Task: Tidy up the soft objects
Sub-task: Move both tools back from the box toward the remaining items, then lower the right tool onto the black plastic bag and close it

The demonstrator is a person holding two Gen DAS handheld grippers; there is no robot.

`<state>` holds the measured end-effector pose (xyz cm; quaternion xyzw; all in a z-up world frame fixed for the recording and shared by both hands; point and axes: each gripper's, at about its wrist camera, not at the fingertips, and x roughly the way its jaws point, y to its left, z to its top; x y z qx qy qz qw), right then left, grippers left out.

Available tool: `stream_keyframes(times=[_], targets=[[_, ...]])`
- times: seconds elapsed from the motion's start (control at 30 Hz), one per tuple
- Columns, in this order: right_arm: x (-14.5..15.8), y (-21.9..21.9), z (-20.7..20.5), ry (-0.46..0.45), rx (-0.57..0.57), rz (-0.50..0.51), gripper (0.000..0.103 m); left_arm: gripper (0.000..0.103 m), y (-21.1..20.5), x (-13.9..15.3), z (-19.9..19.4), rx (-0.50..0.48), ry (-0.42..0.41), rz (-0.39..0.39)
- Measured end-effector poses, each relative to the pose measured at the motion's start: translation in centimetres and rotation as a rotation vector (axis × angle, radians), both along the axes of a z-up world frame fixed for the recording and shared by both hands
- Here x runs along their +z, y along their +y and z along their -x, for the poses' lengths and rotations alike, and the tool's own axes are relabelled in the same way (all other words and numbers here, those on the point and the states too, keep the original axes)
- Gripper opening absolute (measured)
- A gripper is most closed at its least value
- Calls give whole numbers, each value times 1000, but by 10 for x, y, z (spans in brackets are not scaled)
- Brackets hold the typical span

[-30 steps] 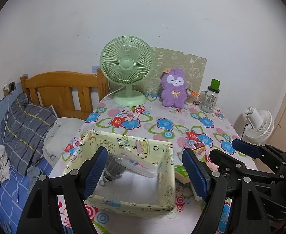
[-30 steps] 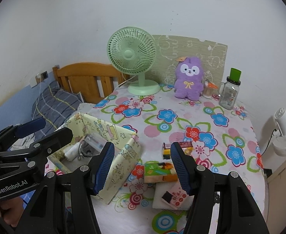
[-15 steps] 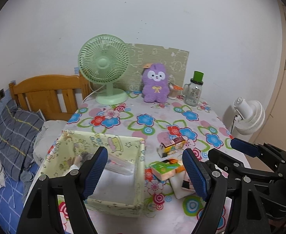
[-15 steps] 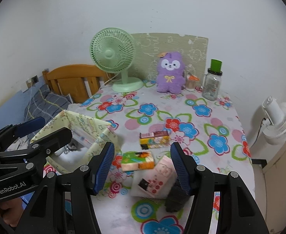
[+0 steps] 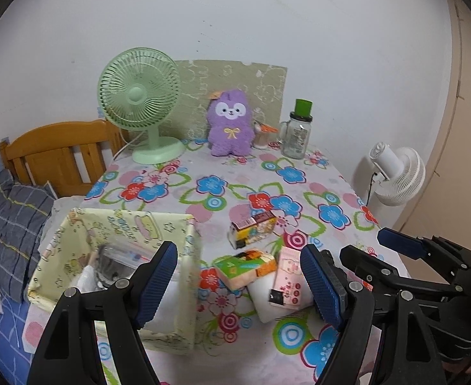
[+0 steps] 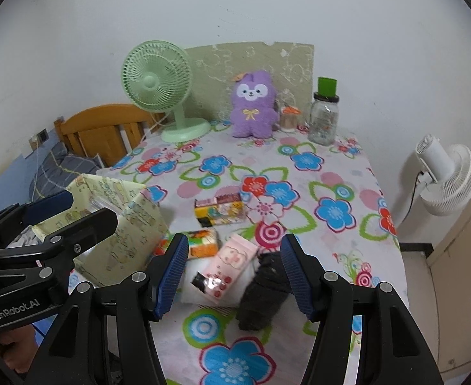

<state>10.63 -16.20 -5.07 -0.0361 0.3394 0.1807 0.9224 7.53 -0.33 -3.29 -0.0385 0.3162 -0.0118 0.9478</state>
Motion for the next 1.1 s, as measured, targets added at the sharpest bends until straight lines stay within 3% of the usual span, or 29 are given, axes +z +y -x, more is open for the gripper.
stream_keyframes(times=[1.1], targets=[[-63,-40,-37,131,-88,15,63,81,-42,-54,-47,-75,137,-26]])
